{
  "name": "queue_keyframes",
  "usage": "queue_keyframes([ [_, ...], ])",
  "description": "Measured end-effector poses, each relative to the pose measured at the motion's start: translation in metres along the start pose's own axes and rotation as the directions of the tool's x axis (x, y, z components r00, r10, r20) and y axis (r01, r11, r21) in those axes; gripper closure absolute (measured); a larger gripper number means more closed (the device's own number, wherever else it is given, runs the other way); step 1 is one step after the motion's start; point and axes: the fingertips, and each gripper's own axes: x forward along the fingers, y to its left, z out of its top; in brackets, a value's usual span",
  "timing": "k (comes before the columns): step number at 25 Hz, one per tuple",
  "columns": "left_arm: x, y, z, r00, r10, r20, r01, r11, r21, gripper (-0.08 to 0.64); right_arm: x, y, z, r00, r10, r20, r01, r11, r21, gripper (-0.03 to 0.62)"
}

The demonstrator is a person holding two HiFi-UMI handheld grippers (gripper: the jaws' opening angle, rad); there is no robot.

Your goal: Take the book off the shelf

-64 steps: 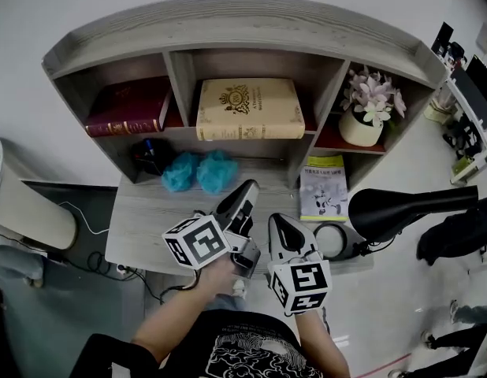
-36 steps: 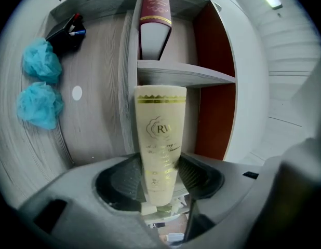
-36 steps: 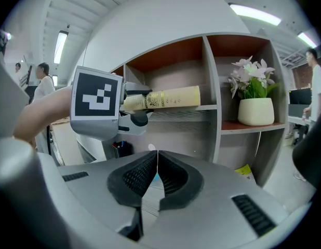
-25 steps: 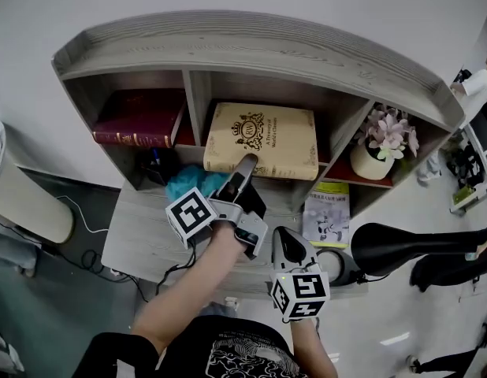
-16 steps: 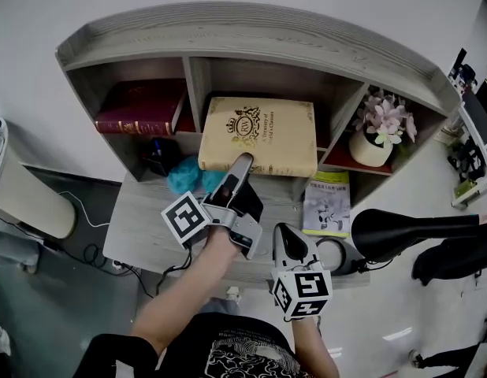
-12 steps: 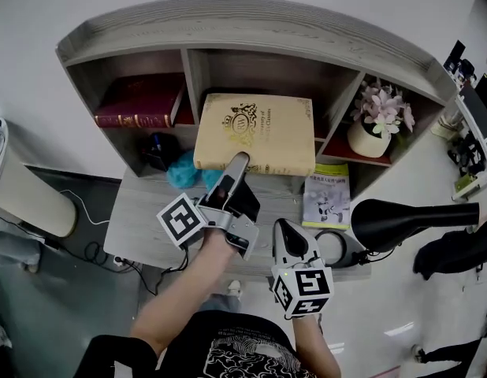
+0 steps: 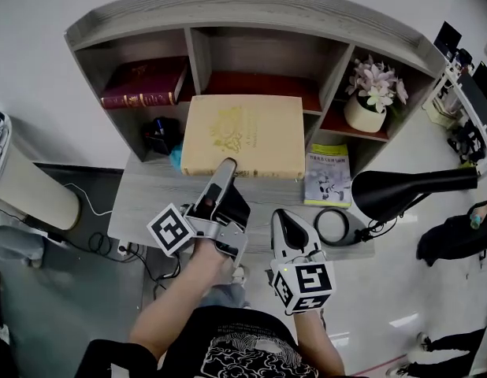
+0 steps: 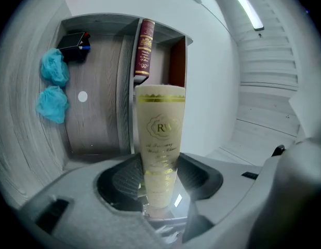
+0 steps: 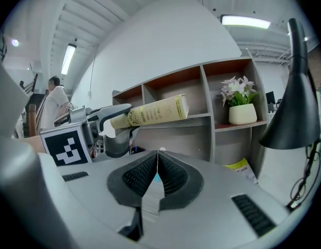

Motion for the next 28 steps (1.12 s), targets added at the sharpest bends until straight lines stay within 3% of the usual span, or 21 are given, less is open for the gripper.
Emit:
queue_keyframes([
  [15, -0.098, -0.012, -0.016, 0.998, 0.038, 0.044, -0.039, 0.999, 0.014, 0.360, -0.057, 0.041, -0.003, 0.998, 0.001, 0.056, 0.001, 0.999, -0.035, 0.577],
  [28, -0.110, -0.016, -0.022, 0.998, 0.043, 0.040, -0.044, 0.999, 0.008, 0.360, -0.066, 0.049, -0.004, 0.998, -0.002, 0.061, 0.005, 0.999, -0.046, 0.576],
])
